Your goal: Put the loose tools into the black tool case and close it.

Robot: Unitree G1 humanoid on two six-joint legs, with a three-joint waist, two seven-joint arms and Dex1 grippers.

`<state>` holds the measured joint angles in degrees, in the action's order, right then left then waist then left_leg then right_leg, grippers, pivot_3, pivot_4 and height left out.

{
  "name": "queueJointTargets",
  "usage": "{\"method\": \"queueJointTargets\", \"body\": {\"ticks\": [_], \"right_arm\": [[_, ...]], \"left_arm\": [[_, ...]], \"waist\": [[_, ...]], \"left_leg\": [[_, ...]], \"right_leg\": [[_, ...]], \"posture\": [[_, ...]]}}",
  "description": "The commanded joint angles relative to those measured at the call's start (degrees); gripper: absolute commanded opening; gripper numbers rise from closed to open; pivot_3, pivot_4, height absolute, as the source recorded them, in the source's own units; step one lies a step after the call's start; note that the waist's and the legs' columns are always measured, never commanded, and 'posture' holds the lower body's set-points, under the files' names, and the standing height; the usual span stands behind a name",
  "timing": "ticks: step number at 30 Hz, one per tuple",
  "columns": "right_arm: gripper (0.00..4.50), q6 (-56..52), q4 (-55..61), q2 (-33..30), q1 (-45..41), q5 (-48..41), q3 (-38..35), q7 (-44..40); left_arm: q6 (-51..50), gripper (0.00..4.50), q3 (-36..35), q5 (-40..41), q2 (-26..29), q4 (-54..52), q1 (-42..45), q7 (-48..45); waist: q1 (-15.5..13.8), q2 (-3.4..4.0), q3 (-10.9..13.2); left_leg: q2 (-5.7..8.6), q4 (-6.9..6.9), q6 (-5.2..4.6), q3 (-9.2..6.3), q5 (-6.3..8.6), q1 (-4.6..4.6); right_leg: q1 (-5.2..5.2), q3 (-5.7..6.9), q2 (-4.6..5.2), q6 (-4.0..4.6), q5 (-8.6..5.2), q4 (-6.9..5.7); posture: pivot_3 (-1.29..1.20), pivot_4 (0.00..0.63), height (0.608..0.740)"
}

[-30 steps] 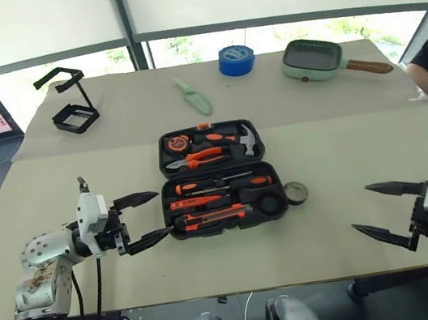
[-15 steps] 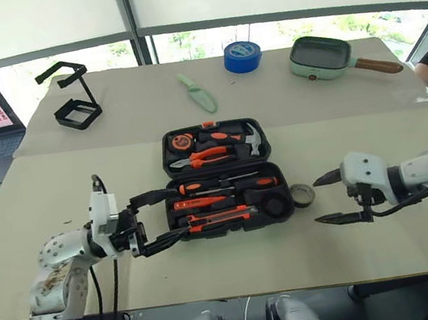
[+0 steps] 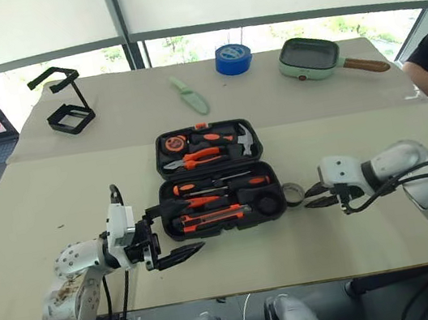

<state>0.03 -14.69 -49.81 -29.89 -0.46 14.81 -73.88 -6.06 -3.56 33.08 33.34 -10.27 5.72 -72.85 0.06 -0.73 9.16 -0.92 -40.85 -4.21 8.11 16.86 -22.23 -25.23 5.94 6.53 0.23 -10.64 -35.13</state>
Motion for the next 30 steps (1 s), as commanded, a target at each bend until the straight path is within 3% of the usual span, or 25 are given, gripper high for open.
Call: {"method": "queueJointTargets", "body": {"ticks": [1, 8, 9, 11, 12, 14, 30], "right_arm": [[0.03, 0.15, 0.54, -0.49, -0.79, 0.52, -0.87, -0.36], [0.03, -8.05, 3.12, -6.62, 1.39, -1.53, -3.1, -4.49], [0.6, -6.59, 3.4, -7.0, 1.33, -1.82, -3.58, -4.41], [0.99, -5.97, 5.16, -7.73, 0.89, -3.85, -4.15, -6.72], [1.54, -4.96, 6.48, -7.59, 0.72, -4.86, -4.11, -8.28], [1.97, -3.33, 8.09, -6.43, -0.01, -5.43, -3.64, -9.22], [1.97, -6.46, 8.19, 0.29, -4.23, 3.02, 3.0, -5.13]], "left_arm": [[1.48, 4.5, -0.78, -0.02, 0.55, -0.56, 0.6, -0.19], [2.62, 4.5, -0.13, -1.14, -0.23, 0.24, 1.37, 0.56], [2.69, 4.5, -0.01, -1.3, -0.37, 0.26, 1.42, 0.66], [3.19, 4.5, 0.21, -1.74, -0.45, 1.02, 1.84, 0.4], [3.46, 4.5, 0.33, -1.93, -0.44, 1.53, 2.17, 0.23], [3.76, 4.5, 0.63, -2.22, -0.5, 2.15, 2.68, 0.14], [4.18, 4.5, 1.84, -2.81, -0.48, 2.4, 2.61, -0.6]], "waist": [[0.0, 0.0, 0.0], [-0.56, 0.02, 0.01], [-0.69, 0.02, 0.01], [-0.66, 0.02, 0.01], [-0.5, 0.03, 0.02], [-0.38, 0.03, 0.02], [-0.56, 0.04, 0.03]], "left_leg": [[0.0, 0.01, -0.01, 0.0, 0.0, -0.01], [0.02, 0.01, -0.03, -0.01, 0.0, -0.06], [0.02, 0.01, -0.03, -0.01, 0.01, -0.07], [0.01, 0.01, -0.03, -0.02, 0.02, -0.09], [0.01, 0.01, -0.03, -0.02, 0.02, -0.1], [-0.03, 0.04, -0.03, -0.02, 0.0, -0.07], [-0.04, 0.02, -0.02, -0.02, -0.01, -0.13]], "right_leg": [[-0.01, 0.0, 0.0, 0.12, 0.07, 0.0], [-0.01, 0.06, 0.08, 0.38, 0.22, 0.04], [-0.02, 0.07, 0.09, 0.39, 0.22, 0.06], [-0.04, 0.09, 0.09, 0.39, 0.22, 0.08], [-0.05, 0.08, 0.08, 0.38, 0.22, 0.08], [-0.06, 0.06, 0.02, 0.39, 0.21, 0.06], [-0.09, 0.15, 0.03, 0.43, 0.21, 0.08]], "posture": [[0.0, 0.15, 0.74], [0.0, 0.15, 0.74], [0.0, 0.15, 0.74], [0.0, 0.15, 0.74], [0.0, 0.15, 0.74], [0.0, 0.15, 0.74], [0.0, 0.15, 0.74]]}}
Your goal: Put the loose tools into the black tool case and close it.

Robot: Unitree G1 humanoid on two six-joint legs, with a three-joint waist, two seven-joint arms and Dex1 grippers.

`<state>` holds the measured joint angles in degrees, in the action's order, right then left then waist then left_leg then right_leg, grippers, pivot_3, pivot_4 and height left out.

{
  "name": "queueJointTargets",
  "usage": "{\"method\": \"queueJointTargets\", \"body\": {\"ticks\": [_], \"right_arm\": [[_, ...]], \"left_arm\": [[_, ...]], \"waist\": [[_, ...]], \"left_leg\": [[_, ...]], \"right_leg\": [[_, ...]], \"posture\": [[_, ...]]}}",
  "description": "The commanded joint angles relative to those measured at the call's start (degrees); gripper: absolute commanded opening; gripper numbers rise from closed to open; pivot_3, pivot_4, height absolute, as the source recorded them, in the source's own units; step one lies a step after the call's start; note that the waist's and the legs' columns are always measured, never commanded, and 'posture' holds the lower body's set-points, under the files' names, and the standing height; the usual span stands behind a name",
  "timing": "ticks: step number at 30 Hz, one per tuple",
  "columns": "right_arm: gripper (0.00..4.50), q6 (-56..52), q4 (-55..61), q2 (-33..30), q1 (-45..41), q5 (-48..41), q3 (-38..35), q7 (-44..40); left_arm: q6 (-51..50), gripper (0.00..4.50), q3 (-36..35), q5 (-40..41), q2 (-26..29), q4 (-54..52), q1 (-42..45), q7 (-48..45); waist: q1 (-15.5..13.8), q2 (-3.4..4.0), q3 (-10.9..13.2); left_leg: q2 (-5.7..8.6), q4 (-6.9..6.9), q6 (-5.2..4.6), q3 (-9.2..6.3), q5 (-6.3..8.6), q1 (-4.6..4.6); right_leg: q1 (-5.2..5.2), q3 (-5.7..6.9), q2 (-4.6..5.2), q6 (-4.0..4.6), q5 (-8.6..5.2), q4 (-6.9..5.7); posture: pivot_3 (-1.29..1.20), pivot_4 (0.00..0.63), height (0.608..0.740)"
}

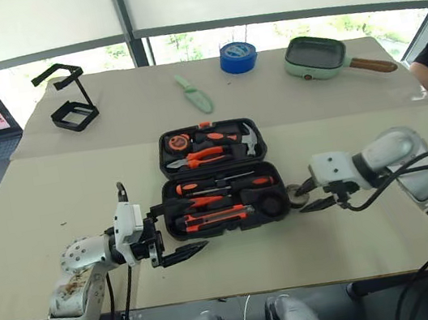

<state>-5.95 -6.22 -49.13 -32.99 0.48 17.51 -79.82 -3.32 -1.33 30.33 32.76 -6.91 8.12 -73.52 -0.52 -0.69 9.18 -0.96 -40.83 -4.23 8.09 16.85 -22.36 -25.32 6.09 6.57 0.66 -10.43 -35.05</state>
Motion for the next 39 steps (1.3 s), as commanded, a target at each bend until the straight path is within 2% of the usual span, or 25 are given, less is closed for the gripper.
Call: {"method": "queueJointTargets", "body": {"ticks": [1, 4, 5, 7, 11, 16, 18, 21, 24, 28, 31, 34, 39], "right_arm": [[1.72, -0.78, -0.53, -0.48, -1.35, 2.7, 0.47, 1.13], [0.99, -1.28, -0.69, -0.43, -1.65, 3.46, 0.73, 1.57], [0.57, -1.46, -0.57, -0.34, -1.64, 3.38, 0.72, 1.51], [0.02, -1.62, -0.2, -0.34, -1.51, 2.94, 0.49, 1.11], [0.02, -3.31, 1.76, -4.24, -1.08, 1.89, -1.43, -1.39], [0.02, -11.57, 7.28, -7.01, -2.71, -3.3, -3.65, -5.49], [0.02, -15.6, 9.42, -6.39, -4.31, -5.72, -3.96, -6.51], [0.02, -26.33, 13.68, -2.04, -7.46, -12.19, -4.26, -5.72], [0.02, -30.43, 15.91, -0.38, -8.33, -14.01, -3.38, -4.86], [0.02, -32.79, 17.17, 1.96, -7.65, -12.16, 2.02, -2.81], [0.02, -32.68, 15.86, 2.12, -7.63, -10.84, 3.59, -1.42], [0.02, -31.94, 15.01, 1.17, -7.76, -9.3, 5.0, -0.79], [0.02, -29.97, 13.98, 1.3, -7.9, -5.93, 8.02, 0.19]], "left_arm": [[1.35, 4.5, -0.28, -0.03, 0.06, -1.16, 0.24, 0.16], [1.39, 4.5, -0.18, 0.05, 0.07, -1.32, 0.1, 0.16], [1.42, 4.5, -0.19, 0.07, 0.11, -1.27, 0.06, 0.11], [1.45, 4.5, -0.11, 0.03, 0.09, -1.12, 0.12, 0.11], [1.91, 4.5, 0.27, -0.2, -0.03, -0.48, 0.63, -0.13], [2.4, 4.5, 0.38, -0.35, 0.02, 0.02, 0.66, -0.35], [2.62, 4.5, 0.37, -0.5, -0.08, 0.31, 0.69, -0.47], [2.91, 4.5, 0.41, -0.62, -0.37, 0.85, 0.95, -0.45], [3.15, 4.5, 0.54, -0.81, -0.55, 1.1, 0.97, -0.49], [3.15, 4.5, 0.27, -0.54, -0.46, -0.22, -0.2, -0.14], [2.9, 4.5, 0.07, -0.33, -0.23, -1.3, -0.95, 0.15], [2.66, 4.5, -0.12, -0.18, 0.0, -2.15, -1.61, 0.42], [3.1, 4.5, -0.25, -0.62, -0.3, -2.34, -3.25, 1.16]], "waist": [[0.0, 0.01, 0.01], [-0.06, 0.01, 0.01], [-0.02, 0.01, 0.01], [-0.01, 0.01, 0.01], [-0.1, 0.05, 0.03], [-0.02, 0.07, 0.04], [0.32, 0.07, 0.05], [0.67, 0.07, 0.05], [0.48, 0.07, 0.05], [-0.11, 0.07, 0.05], [-0.09, 0.07, 0.04], [-0.08, 0.07, 0.04], [0.05, 0.08, 0.04]], "left_leg": [[0.01, 0.0, 0.0, 0.01, 0.0, -0.01], [0.01, 0.0, 0.0, 0.01, 0.0, -0.02], [0.01, 0.0, 0.0, 0.01, 0.0, -0.02], [0.0, 0.0, 0.01, 0.0, 0.0, -0.01], [0.0, 0.0, 0.0, 0.0, 0.0, -0.02], [0.01, 0.0, -0.02, -0.01, 0.01, -0.05], [-0.01, 0.0, -0.02, -0.02, 0.01, -0.05], [-0.04, 0.01, 0.02, -0.05, -0.01, -0.04], [-0.05, 0.01, 0.11, -0.14, -0.04, -0.06], [-0.01, -0.02, 0.09, -0.16, 0.05, -0.12], [0.04, -0.03, 0.01, -0.14, 0.05, -0.27], [0.07, -0.14, -0.05, -0.09, -0.01, -0.76], [0.07, -0.19, -0.06, -0.04, -0.04, -0.81]], "right_leg": [[-0.02, 0.0, 0.0, 0.0, 0.0, -0.01], [-0.02, 0.04, 0.01, -0.01, 0.0, -0.01], [-0.01, 0.05, 0.01, -0.01, 0.0, -0.01], [-0.01, 0.07, 0.0, -0.01, 0.0, -0.01], [-0.02, 0.08, 0.0, 0.0, 0.0, -0.02], [-0.03, 0.14, 0.04, 0.0, 0.0, 0.02], [-0.05, 0.14, 0.0, 0.01, 0.01, 0.01], [-0.08, 0.11, 0.0, 0.04, 0.02, -0.02], [-0.08, 0.08, 0.02, 0.11, 0.06, -0.03], [-0.08, 0.15, 0.1, 0.12, 0.07, 0.02], [-0.21, 0.15, 0.12, 0.1, 0.08, 0.04], [-0.76, 0.38, 0.08, 0.08, 0.11, -0.1], [-0.76, 0.6, -0.07, 0.07, 0.11, -0.12]], "posture": [[0.0, 0.15, 0.74], [0.0, 0.15, 0.74], [0.0, 0.15, 0.74], [0.0, 0.15, 0.74], [0.0, 0.15, 0.74], [0.0, 0.15, 0.74], [0.0, 0.15, 0.74], [0.0, 0.15, 0.74], [0.0, 0.15, 0.74], [0.0, 0.15, 0.74], [0.0, 0.15, 0.74], [0.0, 0.15, 0.74], [0.0, 0.15, 0.74]]}}
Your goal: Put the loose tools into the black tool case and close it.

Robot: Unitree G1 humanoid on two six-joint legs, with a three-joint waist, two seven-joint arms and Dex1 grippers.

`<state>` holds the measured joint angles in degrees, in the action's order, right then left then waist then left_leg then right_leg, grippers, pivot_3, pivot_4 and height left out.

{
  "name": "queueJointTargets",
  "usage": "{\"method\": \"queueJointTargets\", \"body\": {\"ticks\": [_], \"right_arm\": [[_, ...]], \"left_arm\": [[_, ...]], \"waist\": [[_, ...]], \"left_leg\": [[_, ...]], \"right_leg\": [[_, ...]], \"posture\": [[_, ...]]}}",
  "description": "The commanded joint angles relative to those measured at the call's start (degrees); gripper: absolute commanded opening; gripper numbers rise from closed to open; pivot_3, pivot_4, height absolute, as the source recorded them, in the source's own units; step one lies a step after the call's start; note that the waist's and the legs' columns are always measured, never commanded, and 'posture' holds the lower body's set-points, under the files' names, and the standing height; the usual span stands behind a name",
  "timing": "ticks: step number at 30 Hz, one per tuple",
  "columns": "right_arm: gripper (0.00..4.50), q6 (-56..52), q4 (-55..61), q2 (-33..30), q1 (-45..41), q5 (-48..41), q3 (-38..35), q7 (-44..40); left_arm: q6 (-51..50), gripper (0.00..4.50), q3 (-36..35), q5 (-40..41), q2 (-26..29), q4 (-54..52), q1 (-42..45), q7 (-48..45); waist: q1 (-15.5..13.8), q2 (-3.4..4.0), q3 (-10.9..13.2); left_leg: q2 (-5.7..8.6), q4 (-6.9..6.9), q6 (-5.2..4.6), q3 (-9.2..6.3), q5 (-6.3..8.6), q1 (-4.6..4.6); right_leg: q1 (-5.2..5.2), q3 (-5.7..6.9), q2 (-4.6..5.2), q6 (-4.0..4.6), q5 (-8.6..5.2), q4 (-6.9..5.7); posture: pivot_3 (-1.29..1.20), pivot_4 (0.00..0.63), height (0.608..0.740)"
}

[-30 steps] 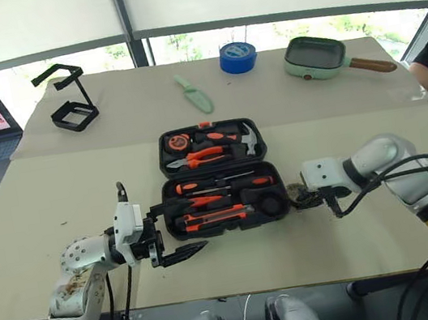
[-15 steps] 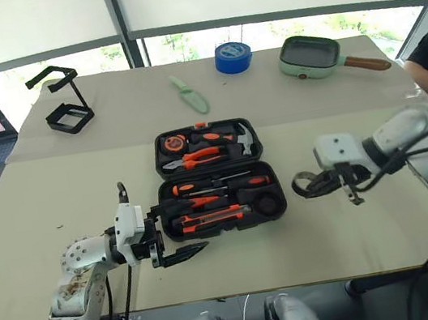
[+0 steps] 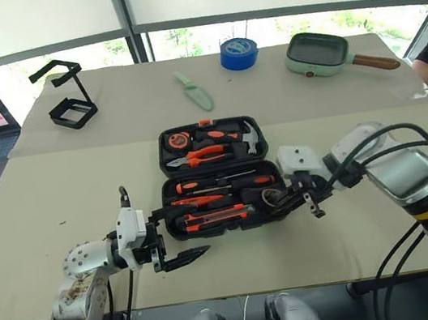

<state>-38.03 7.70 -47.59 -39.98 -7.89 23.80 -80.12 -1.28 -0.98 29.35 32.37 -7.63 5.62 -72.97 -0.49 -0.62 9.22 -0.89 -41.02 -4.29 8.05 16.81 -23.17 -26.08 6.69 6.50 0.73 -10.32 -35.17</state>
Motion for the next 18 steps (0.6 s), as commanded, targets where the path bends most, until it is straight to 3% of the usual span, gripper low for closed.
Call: {"method": "queueJointTargets", "body": {"ticks": [1, 3, 13, 18], "right_arm": [[0.02, 1.91, 0.18, -0.18, -0.75, 2.55, 1.86, 0.73], [0.02, 0.44, 1.0, -0.09, -0.39, 1.2, 1.8, -0.29], [3.3, 1.85, 1.16, 2.02, -2.35, -0.8, 0.12, -1.6], [3.3, 2.2, -0.99, 1.13, -4.16, -10.43, -10.72, -4.34]], "left_arm": [[1.08, 4.5, -0.54, 0.31, -0.06, -1.68, -0.76, 0.83], [1.12, 4.5, -0.49, 0.25, -0.23, -1.58, -0.46, 1.12], [1.08, 4.5, -1.64, -0.87, -0.07, -0.96, -1.02, 4.53], [-0.32, 4.5, -8.87, 0.59, 0.1, 1.53, -0.84, 12.18]], "waist": [[0.03, 0.0, 0.0], [-0.15, 0.0, 0.0], [-0.08, -0.01, 0.0], [-0.01, -0.01, 0.0]], "left_leg": [[0.0, 0.0, 0.0, 0.0, 0.0, 0.0], [0.0, 0.0, 0.01, -0.01, 0.0, 0.0], [0.0, 0.03, 0.0, -0.04, 0.0, 0.0], [0.02, -0.03, -0.01, -0.03, -0.01, -0.04]], "right_leg": [[0.0, 0.0, 0.0, 0.0, 0.0, 0.0], [0.01, 0.02, -0.02, -0.02, -0.01, -0.01], [0.03, 0.09, -0.09, -0.01, -0.01, -0.02], [0.02, 0.1, -0.1, -0.03, 0.0, -0.01]], "posture": [[0.0, 0.15, 0.74], [0.0, 0.15, 0.74], [0.0, 0.15, 0.74], [0.0, 0.15, 0.74]]}}
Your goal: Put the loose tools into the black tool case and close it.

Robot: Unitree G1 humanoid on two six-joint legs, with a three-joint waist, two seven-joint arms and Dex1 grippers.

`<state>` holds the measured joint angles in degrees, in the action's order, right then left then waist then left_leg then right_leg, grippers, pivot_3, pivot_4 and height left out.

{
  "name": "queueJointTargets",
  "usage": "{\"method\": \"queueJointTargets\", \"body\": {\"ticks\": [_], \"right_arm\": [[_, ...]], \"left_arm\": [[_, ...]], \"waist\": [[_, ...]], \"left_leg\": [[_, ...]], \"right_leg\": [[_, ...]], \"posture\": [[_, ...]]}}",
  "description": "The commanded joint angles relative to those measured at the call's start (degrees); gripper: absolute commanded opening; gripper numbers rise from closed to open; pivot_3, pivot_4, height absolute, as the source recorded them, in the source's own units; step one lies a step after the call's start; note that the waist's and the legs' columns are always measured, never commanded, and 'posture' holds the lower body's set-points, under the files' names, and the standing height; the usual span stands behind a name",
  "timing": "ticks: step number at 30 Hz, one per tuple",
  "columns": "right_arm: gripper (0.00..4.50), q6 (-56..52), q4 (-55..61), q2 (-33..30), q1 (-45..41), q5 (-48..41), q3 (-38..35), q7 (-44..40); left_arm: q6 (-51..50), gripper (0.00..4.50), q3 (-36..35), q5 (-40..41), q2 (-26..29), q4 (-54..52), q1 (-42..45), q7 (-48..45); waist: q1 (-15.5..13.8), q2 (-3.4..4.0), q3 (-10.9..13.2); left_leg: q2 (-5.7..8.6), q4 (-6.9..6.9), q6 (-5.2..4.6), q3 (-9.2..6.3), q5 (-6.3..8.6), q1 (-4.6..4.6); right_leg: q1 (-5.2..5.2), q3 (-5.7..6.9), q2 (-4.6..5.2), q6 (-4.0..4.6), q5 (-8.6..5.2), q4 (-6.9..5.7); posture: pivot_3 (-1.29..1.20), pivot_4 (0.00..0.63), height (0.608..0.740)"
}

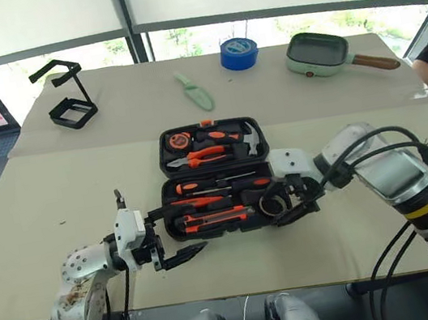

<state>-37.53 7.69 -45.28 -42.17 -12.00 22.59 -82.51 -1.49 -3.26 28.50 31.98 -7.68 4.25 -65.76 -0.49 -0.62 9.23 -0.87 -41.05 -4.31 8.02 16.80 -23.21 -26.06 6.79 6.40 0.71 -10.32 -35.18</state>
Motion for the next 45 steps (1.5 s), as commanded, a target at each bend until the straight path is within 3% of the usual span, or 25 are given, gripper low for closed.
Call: {"method": "queueJointTargets", "body": {"ticks": [1, 2, 5, 11, 12, 13, 16, 23, 28, 34, 38, 45], "right_arm": [[3.3, 2.78, -2.0, -1.35, -1.77, -7.25, -11.1, -2.04], [3.3, 4.32, -3.52, -1.59, -1.16, -8.13, -12.93, -2.34], [2.61, 12.02, -13.57, -2.83, 2.44, -2.52, -16.24, 5.28], [0.51, 30.48, -30.18, 2.94, 3.74, 6.58, -17.77, 23.38], [0.36, 33.24, -32.34, 3.89, 3.59, 7.66, -17.31, 24.65], [0.0, 36.15, -34.3, 5.09, 3.24, 8.95, -16.99, 27.02], [0.0, 41.64, -39.52, 9.08, 1.74, 10.35, -16.52, 30.48], [0.0, 48.2, -49.58, 17.98, -1.57, 12.12, -13.57, 30.1], [0.0, 47.73, -48.61, 20.63, -2.32, 9.18, -13.62, 24.48], [0.0, 42.01, -36.35, 16.79, 5.18, 6.7, -13.27, 16.87], [0.0, 36.23, -25.64, 13.44, 12.39, 5.31, -14.55, 17.05], [0.0, 28.75, -13.77, 10.49, 20.9, 4.26, -18.13, 21.31]], "left_arm": [[-0.2, 4.5, -7.74, 1.42, 0.7, 2.09, 0.79, 6.08], [-0.55, 4.5, -9.25, 1.25, 0.79, 2.95, 1.35, 8.13], [-5.62, 3.77, -12.25, -2.25, 3.17, 7.39, 3.05, 16.31], [-10.1, 1.65, -10.24, -7.0, 3.78, 15.23, 8.7, 22.77], [-10.37, 1.49, -9.43, -7.73, 3.22, 16.76, 10.37, 23.35], [-10.51, 0.99, -8.84, -8.1, 2.77, 18.36, 11.9, 23.44], [-11.1, 0.03, -7.28, -8.74, 0.88, 22.42, 16.04, 23.43], [-21.43, 0.01, -2.0, -10.02, -3.38, 27.81, 22.34, 24.24], [-20.24, 0.01, -1.79, -9.68, -3.85, 27.71, 22.92, 21.35], [-17.17, 0.01, 1.6, -9.4, -3.53, 24.08, 21.78, 12.13], [-16.38, 0.01, 4.27, -10.0, -2.69, 21.48, 19.86, 7.16], [-14.87, 0.01, 5.26, -11.68, -3.7, 20.96, 18.99, 7.51]], "waist": [[-0.01, 0.0, 0.0], [-0.09, 0.0, 0.0], [-0.33, -0.05, -0.03], [0.14, -0.07, -0.02], [0.25, -0.07, -0.02], [0.33, -0.07, -0.02], [0.7, -0.08, -0.02], [1.62, -0.08, -0.02], [1.72, -0.07, -0.02], [1.35, -0.07, -0.02], [1.09, -0.07, -0.02], [0.65, -0.07, -0.02]], "left_leg": [[-0.01, -0.02, 0.0, 0.0, 0.0, 0.02], [-0.01, -0.01, 0.0, -0.02, 0.0, 0.04], [0.0, -0.02, 0.02, -0.1, -0.02, 0.11], [0.06, 0.03, 0.0, 0.06, -0.01, 0.39], [0.06, 0.06, 0.06, 0.07, -0.07, 0.37], [0.06, 0.09, 0.13, 0.08, -0.13, 0.35], [0.06, 0.19, 0.24, 0.13, -0.38, 0.37], [0.05, 0.26, 0.29, 0.14, -0.53, 0.5], [0.05, 0.28, 0.29, 0.12, -0.53, 0.63], [0.05, 0.32, 0.29, 0.08, -0.52, 0.63], [0.06, 0.34, 0.29, 0.02, -0.52, 0.54], [0.06, 0.3, 0.29, -0.08, -0.51, 0.59]], "right_leg": [[0.02, 0.0, 0.0, 0.0, 0.01, -0.02], [0.03, 0.0, 0.02, 0.0, 0.01, -0.02], [0.19, 0.09, 0.03, 0.0, 0.01, 0.01], [0.48, 0.0, 0.02, -0.16, 0.0, 0.0], [0.43, -0.01, -0.01, -0.15, 0.01, 0.01], [0.36, -0.02, -0.02, -0.11, 0.02, -0.05], [0.36, 0.0, -0.11, -0.08, 0.03, -0.11], [0.48, -0.03, -0.23, -0.08, 0.02, -0.13], [0.56, -0.1, -0.21, -0.06, 0.02, -0.18], [0.55, -0.1, -0.18, -0.03, 0.01, -0.18], [0.55, 0.0, -0.09, -0.02, 0.01, -0.09], [0.65, 0.05, 0.09, -0.03, 0.01, -0.08]], "posture": [[0.0, 0.15, 0.74], [0.0, 0.15, 0.74], [0.0, 0.15, 0.74], [0.0, 0.15, 0.74], [0.0, 0.15, 0.74], [0.0, 0.15, 0.74], [0.0, 0.15, 0.74], [0.0, 0.15, 0.74], [0.0, 0.15, 0.74], [0.0, 0.15, 0.74], [0.0, 0.15, 0.74], [0.0, 0.15, 0.74]]}}
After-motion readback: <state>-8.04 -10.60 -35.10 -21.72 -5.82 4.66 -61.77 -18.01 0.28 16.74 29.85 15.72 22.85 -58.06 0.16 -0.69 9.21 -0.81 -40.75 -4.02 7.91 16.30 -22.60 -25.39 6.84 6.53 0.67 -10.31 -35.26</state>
